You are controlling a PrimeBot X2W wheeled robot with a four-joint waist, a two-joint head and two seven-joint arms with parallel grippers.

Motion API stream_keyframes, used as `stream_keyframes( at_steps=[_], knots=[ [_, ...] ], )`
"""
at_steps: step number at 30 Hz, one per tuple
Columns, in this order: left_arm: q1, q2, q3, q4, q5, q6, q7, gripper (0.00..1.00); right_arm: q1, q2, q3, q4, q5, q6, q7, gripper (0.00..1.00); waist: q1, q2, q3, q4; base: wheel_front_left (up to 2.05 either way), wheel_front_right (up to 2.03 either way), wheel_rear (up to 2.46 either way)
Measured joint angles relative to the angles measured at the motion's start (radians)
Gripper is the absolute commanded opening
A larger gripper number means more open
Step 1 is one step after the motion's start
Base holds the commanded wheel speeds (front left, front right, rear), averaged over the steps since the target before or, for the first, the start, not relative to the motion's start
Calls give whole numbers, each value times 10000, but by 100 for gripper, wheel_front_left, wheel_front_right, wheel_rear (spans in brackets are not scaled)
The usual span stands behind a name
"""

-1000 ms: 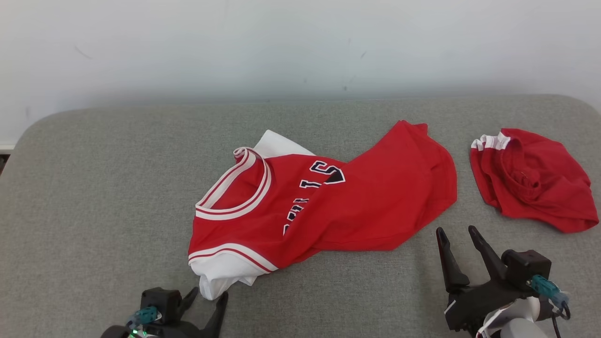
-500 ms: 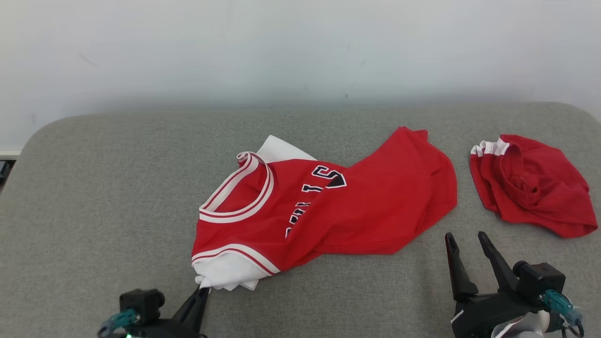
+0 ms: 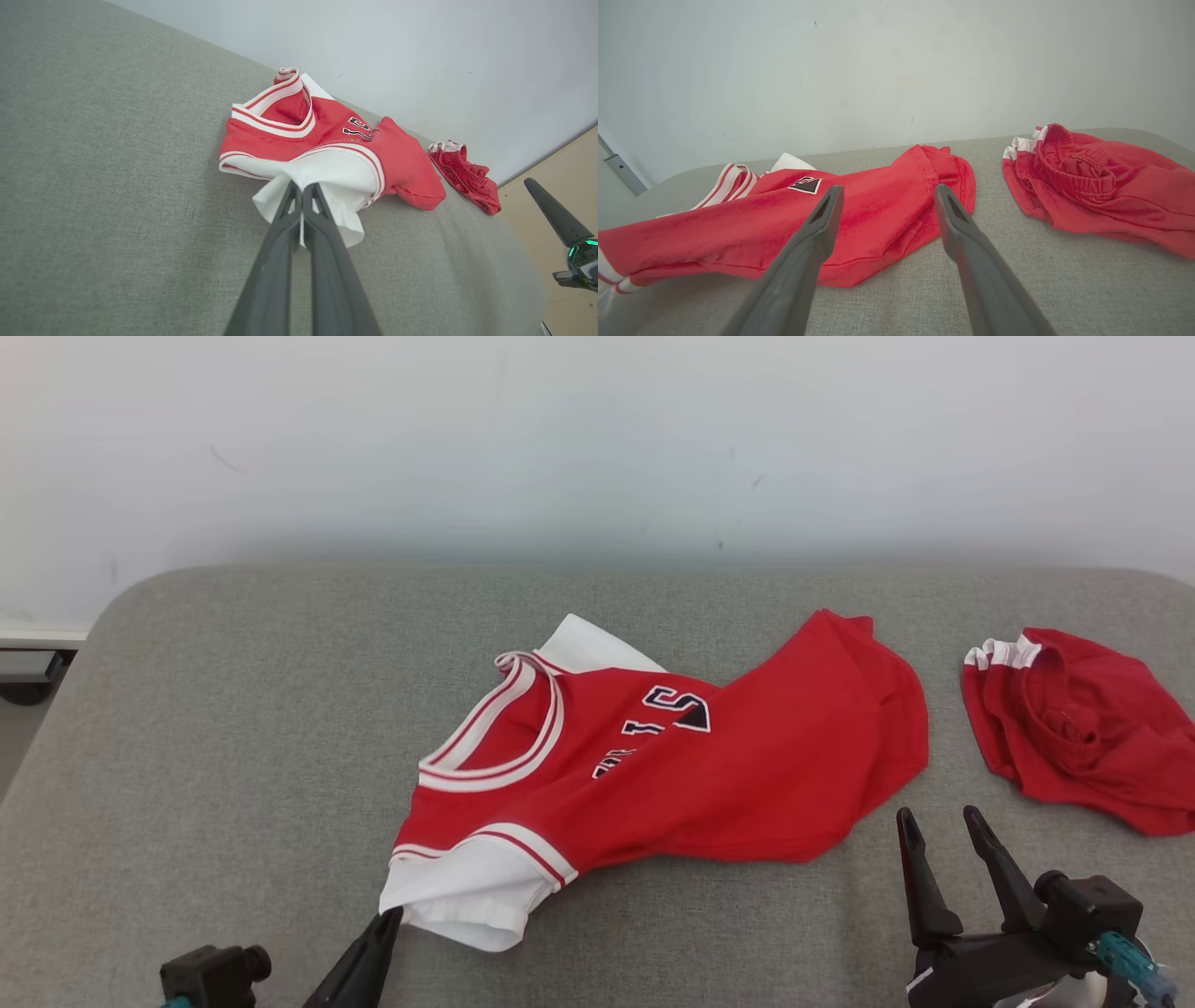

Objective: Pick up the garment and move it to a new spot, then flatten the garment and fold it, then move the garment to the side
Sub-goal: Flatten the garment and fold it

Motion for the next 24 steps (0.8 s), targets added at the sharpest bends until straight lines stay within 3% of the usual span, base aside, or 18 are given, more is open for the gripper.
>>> stream_keyframes(
  at_steps=[6, 12, 15, 21, 22, 23, 24],
  knots=[
    [537, 422, -82, -1045, -416, 54, 458, 0, 248, -21, -63, -215, 6, -96, 25, 100, 0, 0, -15, 83, 0, 0, 0],
    [780, 571, -284, -669, -384, 447, 1127, 0, 295, -56, 25, -257, 4, -127, 297, 100, 0, 0, 82, 102, 0, 0, 0],
    [744, 556, -512, -88, -192, 606, 1442, 0, 269, -82, 134, -249, -19, -140, 462, 100, 1, 0, 117, 70, 0, 0, 0],
    [522, -56, -451, 472, -230, 775, 1492, 0, 155, -257, 176, -249, -255, -230, 711, 100, 0, 0, 192, 58, 0, 0, 0],
    [464, -104, -376, 514, -194, 794, 1430, 60, 156, -282, 182, -244, -257, -232, 721, 100, 0, 0, 209, 64, 0, 0, 0],
    [395, -151, -282, 541, -173, 867, 1321, 100, 142, -324, 209, -230, -282, -232, 817, 100, 0, 1, 220, 74, 0, 0, 0],
    [306, -213, -88, 529, -59, 865, 1133, 100, 79, -458, 270, -165, -362, -226, 991, 100, 1, 0, 236, 88, 0, 0, 0]
  ],
)
